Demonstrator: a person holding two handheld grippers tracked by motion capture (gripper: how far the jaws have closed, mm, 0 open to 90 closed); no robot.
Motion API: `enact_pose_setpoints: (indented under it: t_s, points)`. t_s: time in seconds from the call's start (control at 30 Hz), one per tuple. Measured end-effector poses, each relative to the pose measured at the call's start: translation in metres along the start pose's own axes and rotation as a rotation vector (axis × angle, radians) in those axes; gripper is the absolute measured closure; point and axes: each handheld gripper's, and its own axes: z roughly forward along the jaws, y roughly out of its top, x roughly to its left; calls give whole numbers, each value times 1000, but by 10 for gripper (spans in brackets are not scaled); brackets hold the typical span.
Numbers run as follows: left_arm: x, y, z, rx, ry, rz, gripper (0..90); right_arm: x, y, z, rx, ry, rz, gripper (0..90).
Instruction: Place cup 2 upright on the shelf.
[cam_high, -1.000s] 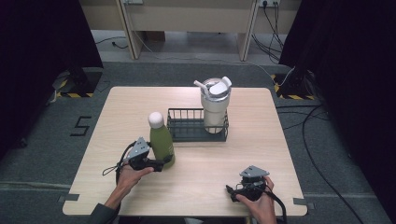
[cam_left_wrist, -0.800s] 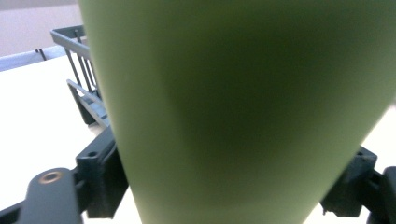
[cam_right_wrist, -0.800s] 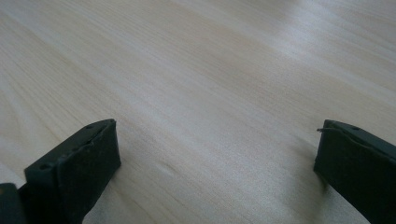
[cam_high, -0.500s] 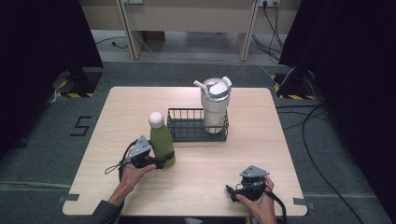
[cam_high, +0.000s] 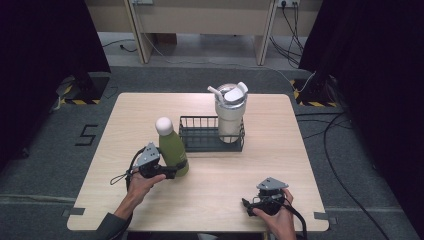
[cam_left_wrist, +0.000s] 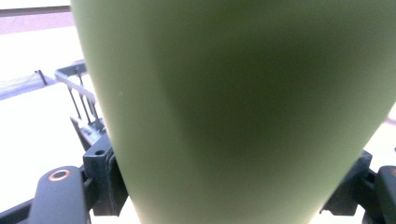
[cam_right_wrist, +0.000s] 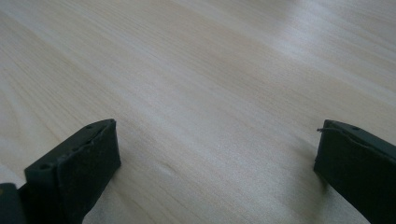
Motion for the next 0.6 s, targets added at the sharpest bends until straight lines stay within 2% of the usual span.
enact_pose_setpoints:
  t_s: [0.13, 0.23, 0.47, 0.6]
  points:
    - [-2, 6, 2, 17, -7, 9, 205, 0, 0, 0, -1, 1, -1, 4]
    - [-3, 11, 3, 13, -19, 19, 206, 0, 0, 0, -1, 1, -1, 4]
    - [-2, 32, 3, 7, -33, 25, 206, 0, 0, 0, -1, 1, -2, 4]
    - [0, 45, 4, 2, -38, 44, 206, 0, 0, 0, 0, 1, -2, 4]
